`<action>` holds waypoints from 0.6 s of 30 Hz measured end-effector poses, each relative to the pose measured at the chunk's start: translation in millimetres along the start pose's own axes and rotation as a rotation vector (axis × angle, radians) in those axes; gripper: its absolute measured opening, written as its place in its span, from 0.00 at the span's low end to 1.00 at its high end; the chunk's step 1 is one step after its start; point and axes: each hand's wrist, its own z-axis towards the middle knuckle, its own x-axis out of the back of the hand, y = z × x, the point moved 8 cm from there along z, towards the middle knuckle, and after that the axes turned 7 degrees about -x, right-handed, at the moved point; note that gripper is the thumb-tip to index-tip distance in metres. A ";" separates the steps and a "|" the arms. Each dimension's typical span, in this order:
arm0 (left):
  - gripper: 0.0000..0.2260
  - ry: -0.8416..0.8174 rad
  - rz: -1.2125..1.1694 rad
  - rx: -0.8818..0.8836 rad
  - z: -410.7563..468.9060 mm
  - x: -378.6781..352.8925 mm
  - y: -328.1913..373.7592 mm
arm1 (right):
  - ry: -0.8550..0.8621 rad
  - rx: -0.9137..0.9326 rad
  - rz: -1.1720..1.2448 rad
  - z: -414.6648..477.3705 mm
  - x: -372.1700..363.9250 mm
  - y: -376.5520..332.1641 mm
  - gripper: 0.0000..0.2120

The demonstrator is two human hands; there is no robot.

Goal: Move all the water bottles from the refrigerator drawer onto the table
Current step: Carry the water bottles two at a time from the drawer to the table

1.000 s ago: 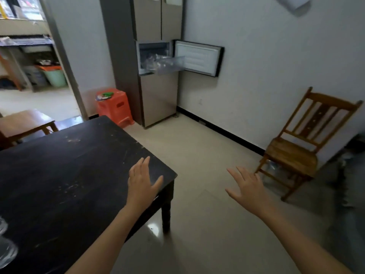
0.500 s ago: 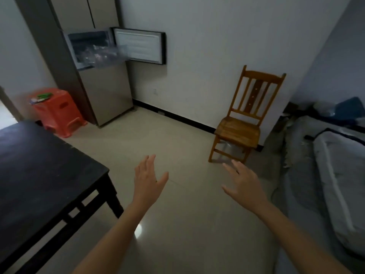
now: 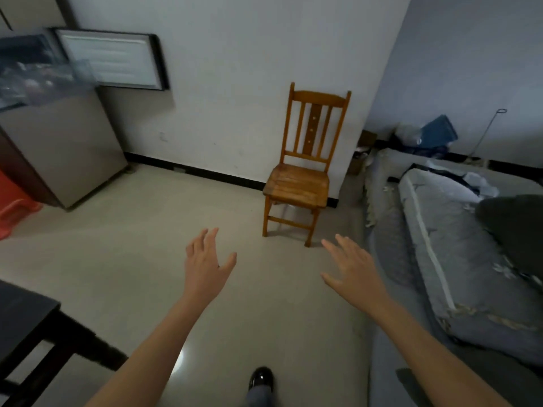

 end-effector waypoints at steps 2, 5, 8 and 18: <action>0.28 0.005 -0.017 0.000 23.2 -12.5 -2.2 | -0.002 -0.008 -0.022 19.5 2.1 8.2 0.31; 0.28 0.022 -0.046 -0.008 65.4 -29.7 -4.4 | 0.001 -0.018 -0.070 57.2 8.8 20.2 0.31; 0.28 0.033 -0.070 -0.001 112.5 -42.4 -5.6 | -0.004 -0.022 -0.125 104.2 20.0 31.0 0.31; 0.28 0.084 -0.046 -0.001 221.3 -55.8 -33.0 | -0.050 0.030 -0.128 226.5 5.0 26.7 0.30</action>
